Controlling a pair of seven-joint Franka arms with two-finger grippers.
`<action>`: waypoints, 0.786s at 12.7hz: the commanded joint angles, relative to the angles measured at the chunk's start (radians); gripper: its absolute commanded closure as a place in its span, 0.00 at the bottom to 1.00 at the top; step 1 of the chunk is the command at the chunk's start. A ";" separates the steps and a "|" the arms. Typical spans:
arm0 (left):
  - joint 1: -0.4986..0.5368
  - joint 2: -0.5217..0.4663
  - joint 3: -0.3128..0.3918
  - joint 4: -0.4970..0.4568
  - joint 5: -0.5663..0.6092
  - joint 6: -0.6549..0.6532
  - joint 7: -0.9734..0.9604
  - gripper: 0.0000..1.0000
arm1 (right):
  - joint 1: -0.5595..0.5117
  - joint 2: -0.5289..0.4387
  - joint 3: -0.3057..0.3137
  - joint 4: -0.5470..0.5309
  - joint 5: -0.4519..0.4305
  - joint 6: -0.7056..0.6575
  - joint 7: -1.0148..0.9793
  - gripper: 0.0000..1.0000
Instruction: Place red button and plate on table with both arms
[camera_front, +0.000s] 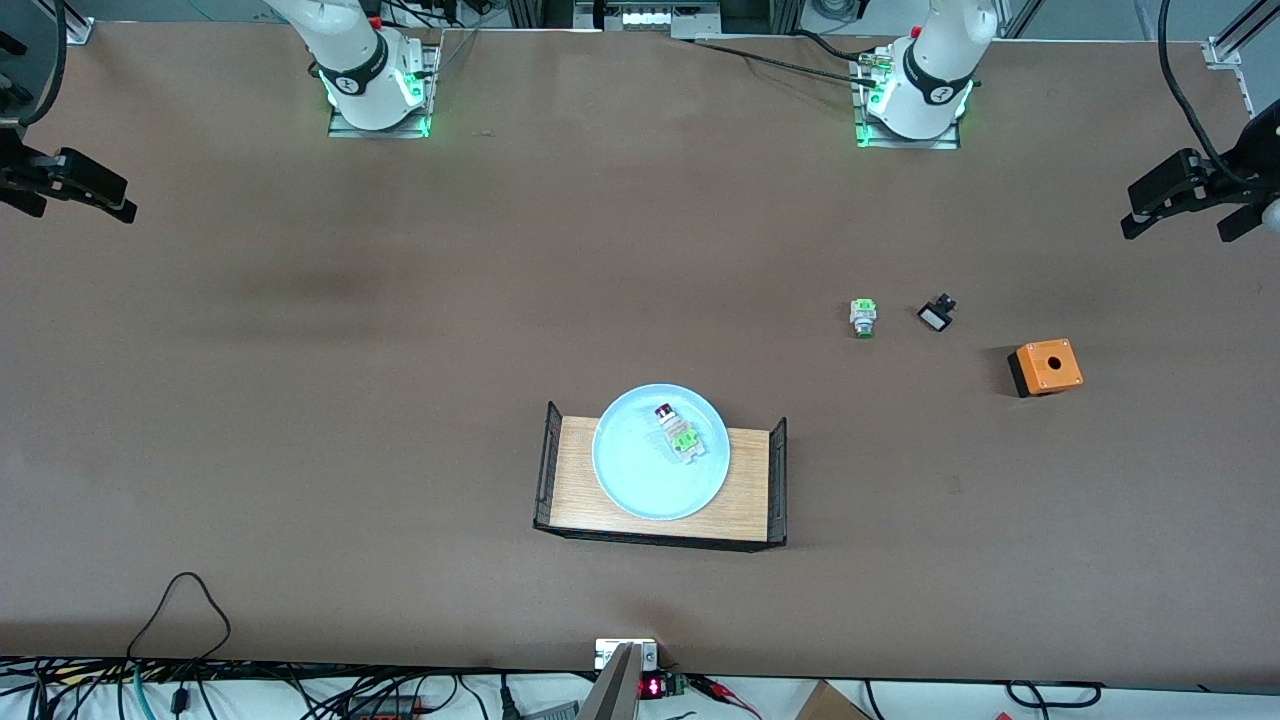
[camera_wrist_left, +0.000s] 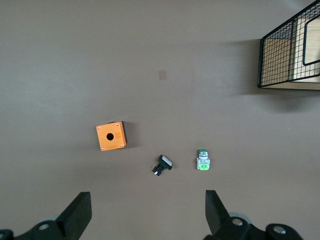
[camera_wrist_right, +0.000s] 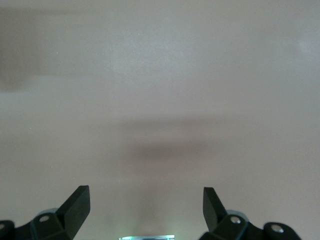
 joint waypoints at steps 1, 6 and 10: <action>-0.004 -0.008 0.009 0.011 -0.008 -0.014 0.019 0.00 | -0.006 -0.012 0.004 0.007 -0.005 -0.018 -0.014 0.00; 0.002 -0.008 0.008 0.014 -0.011 -0.014 0.016 0.00 | 0.003 -0.011 0.012 0.007 -0.014 -0.018 -0.016 0.00; 0.010 -0.010 0.008 0.010 -0.026 -0.014 0.013 0.00 | -0.006 -0.009 0.001 0.007 -0.005 -0.020 -0.014 0.00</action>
